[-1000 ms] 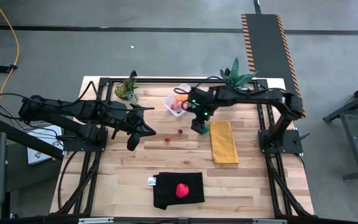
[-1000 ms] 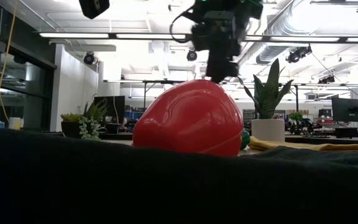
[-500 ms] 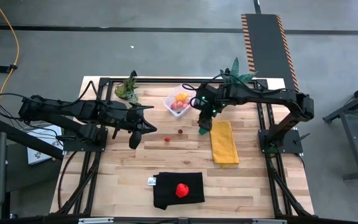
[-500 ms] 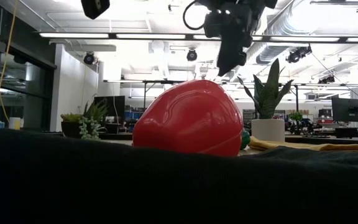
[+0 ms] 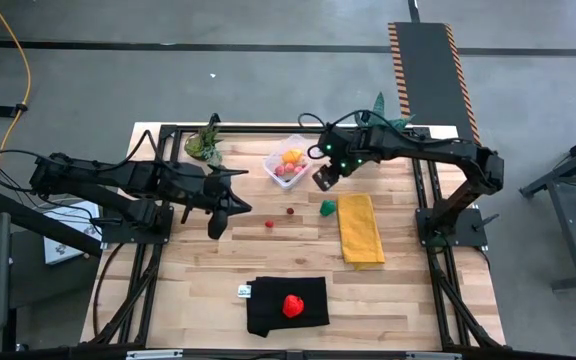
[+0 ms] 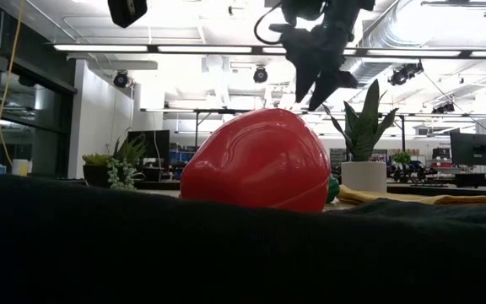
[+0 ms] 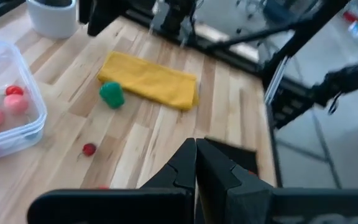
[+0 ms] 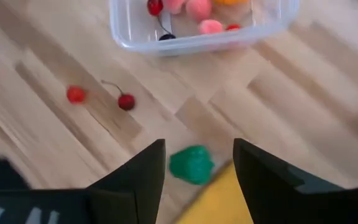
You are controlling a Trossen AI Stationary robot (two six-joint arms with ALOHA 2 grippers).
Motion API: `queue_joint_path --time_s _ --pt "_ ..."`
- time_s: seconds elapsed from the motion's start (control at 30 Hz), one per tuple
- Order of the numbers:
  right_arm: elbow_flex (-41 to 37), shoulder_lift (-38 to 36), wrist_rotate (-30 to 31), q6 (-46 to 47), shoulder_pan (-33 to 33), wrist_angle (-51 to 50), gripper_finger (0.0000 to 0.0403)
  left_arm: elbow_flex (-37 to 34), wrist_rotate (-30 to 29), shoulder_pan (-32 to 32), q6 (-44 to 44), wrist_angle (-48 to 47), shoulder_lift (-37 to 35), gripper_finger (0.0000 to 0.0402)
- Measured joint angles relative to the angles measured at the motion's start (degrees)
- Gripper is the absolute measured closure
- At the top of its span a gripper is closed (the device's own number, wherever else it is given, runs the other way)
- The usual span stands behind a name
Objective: Pick and placing Produce into tupperware
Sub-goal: Put the green bell pepper into the transparent bin
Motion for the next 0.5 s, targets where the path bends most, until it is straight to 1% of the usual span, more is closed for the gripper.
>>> queue_joint_path --time_s 0.17,0.3,0.37,0.5 --pt "0.0 0.9 0.6 15.3 -0.3 -0.4 0.0224 0.0 3.0 1.1 4.4 -4.6 -0.9 0.0401" --pt "0.0 3.5 1.4 26.8 0.1 -1.6 0.0224 0.0 9.5 4.3 9.1 -3.5 -1.5 0.0401" --pt "0.0 5.4 0.6 32.6 0.8 -2.3 0.0224 0.0 12.2 6.2 10.3 -2.9 -1.7 0.0401" --pt "0.0 8.6 -1.3 39.0 2.3 -2.6 0.0224 0.0 16.0 8.4 11.8 -3.4 -2.0 0.0401"
